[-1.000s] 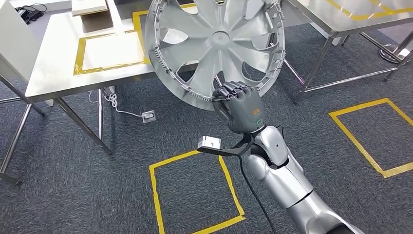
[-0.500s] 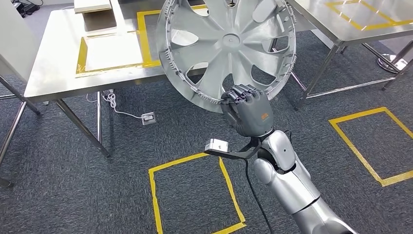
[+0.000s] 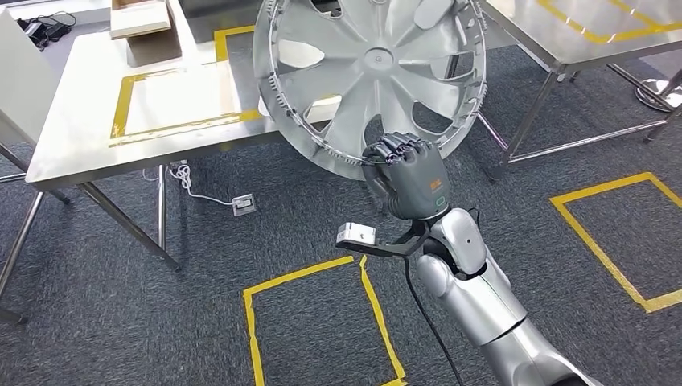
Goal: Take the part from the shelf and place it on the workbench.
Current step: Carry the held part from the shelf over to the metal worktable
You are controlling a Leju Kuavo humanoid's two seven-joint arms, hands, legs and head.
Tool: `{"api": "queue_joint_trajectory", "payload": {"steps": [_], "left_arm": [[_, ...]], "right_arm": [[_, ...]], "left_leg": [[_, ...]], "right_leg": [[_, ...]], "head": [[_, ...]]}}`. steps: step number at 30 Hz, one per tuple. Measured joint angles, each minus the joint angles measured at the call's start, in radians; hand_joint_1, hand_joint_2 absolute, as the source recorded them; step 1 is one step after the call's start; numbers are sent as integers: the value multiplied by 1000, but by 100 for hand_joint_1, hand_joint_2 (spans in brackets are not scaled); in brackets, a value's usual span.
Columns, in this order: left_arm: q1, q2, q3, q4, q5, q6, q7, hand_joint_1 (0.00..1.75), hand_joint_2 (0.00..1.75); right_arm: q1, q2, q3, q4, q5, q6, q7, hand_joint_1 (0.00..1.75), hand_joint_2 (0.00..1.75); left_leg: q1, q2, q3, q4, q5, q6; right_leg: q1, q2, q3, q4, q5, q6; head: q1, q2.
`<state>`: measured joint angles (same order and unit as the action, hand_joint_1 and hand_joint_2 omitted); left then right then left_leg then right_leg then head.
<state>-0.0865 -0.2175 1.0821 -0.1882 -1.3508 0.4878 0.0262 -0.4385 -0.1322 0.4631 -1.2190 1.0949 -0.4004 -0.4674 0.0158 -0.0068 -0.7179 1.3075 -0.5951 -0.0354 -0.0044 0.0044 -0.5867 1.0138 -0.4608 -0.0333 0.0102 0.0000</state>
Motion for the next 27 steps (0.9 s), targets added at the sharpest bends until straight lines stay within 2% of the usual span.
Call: {"api": "queue_joint_trajectory", "payload": {"steps": [1,2,4,5,6,9,11,12,14,15,16,17,19,20,21,22,25,27], "left_arm": [[1,1,0,0,0,0,1,0,175],[2,2,0,0,0,0,1,0,175],[2,5,0,0,0,0,1,0,175],[1,6,0,0,0,0,1,0,175],[1,7,-1,0,1,0,2,0,175],[0,8,-1,0,4,0,1,0,175],[0,8,-1,0,8,2,-5,0,175],[-1,7,-2,0,11,3,-8,0,175],[-1,7,-2,0,17,6,-14,0,175],[-1,7,-2,0,19,7,-15,0,175],[0,7,-2,0,21,9,-16,0,175],[0,7,-2,0,22,10,-17,0,175],[0,7,-1,0,22,11,-19,0,175],[0,7,-2,0,22,11,-19,0,175],[-1,7,-2,0,22,12,-19,0,175],[0,8,-2,0,22,12,-19,0,175],[-1,8,-2,0,22,13,-19,0,175],[-2,8,-2,0,22,14,-16,0,175]], "right_arm": [[2,2,0,1,1,0,0,175,175],[3,3,1,1,1,1,1,175,175],[2,6,1,3,1,3,4,175,175],[-1,7,1,3,1,3,5,175,175],[-5,8,1,4,2,3,6,175,175],[-21,10,1,12,3,7,2,175,175],[-28,10,1,18,-3,2,-6,175,175],[-30,10,1,21,-6,-2,-12,175,175],[-31,10,1,26,-10,-11,-22,175,175],[-31,10,1,28,-11,-13,-25,175,175],[-31,10,2,30,-11,-14,-26,175,175],[-31,10,2,32,-12,-13,-25,175,175],[-31,9,2,35,-14,-13,-24,175,175],[-31,9,2,36,-15,-13,-24,175,175],[-32,10,2,36,-15,-14,-24,175,175],[-32,10,2,37,-15,-14,-25,175,175],[-32,9,2,37,-16,-14,-24,175,175],[-34,10,2,37,-18,-13,-21,175,175]], "left_leg": [[0,0,-15,5,21,2],[-1,0,-9,-31,61,5],[-5,0,39,-167,148,17],[-8,0,63,-225,171,23],[-10,0,77,-260,180,28],[-11,-1,88,-281,171,41],[-6,-1,99,-288,167,52],[-3,-1,105,-291,165,57],[-3,-1,111,-291,157,61],[-2,-1,115,-291,152,60],[-2,-1,121,-290,147,59],[-1,-1,129,-290,141,57],[-1,-2,145,-289,128,50],[-2,-3,149,-287,122,44],[-3,-4,151,-287,118,38],[-4,-5,151,-288,115,31],[-3,-3,152,-284,105,13],[-2,-1,122,-217,71,5]], "right_leg": [[2,1,8,0,-6,-1],[4,2,18,0,-13,0],[8,3,36,1,-27,4],[10,4,40,3,-34,8],[11,4,41,4,-38,12],[10,5,42,2,-47,29],[9,4,27,43,-71,44],[6,3,0,94,-93,50],[0,2,-85,235,-141,62],[-4,1,-121,285,-148,65],[-6,1,-140,298,-133,67],[-9,0,-137,268,-97,68],[-12,-3,-85,126,-5,67],[-10,-4,-59,62,22,63],[-7,-5,-42,22,34,57],[-4,-5,-35,6,32,51],[-4,-2,-27,1,25,27],[-7,-4,-16,-4,19,12]], "head": [[0,0],[0,0],[0,0],[0,0],[0,0],[2,0],[5,0],[7,0],[10,0],[10,0],[10,0],[10,0],[10,0],[11,0],[10,0],[10,0],[8,0],[5,0]]}}
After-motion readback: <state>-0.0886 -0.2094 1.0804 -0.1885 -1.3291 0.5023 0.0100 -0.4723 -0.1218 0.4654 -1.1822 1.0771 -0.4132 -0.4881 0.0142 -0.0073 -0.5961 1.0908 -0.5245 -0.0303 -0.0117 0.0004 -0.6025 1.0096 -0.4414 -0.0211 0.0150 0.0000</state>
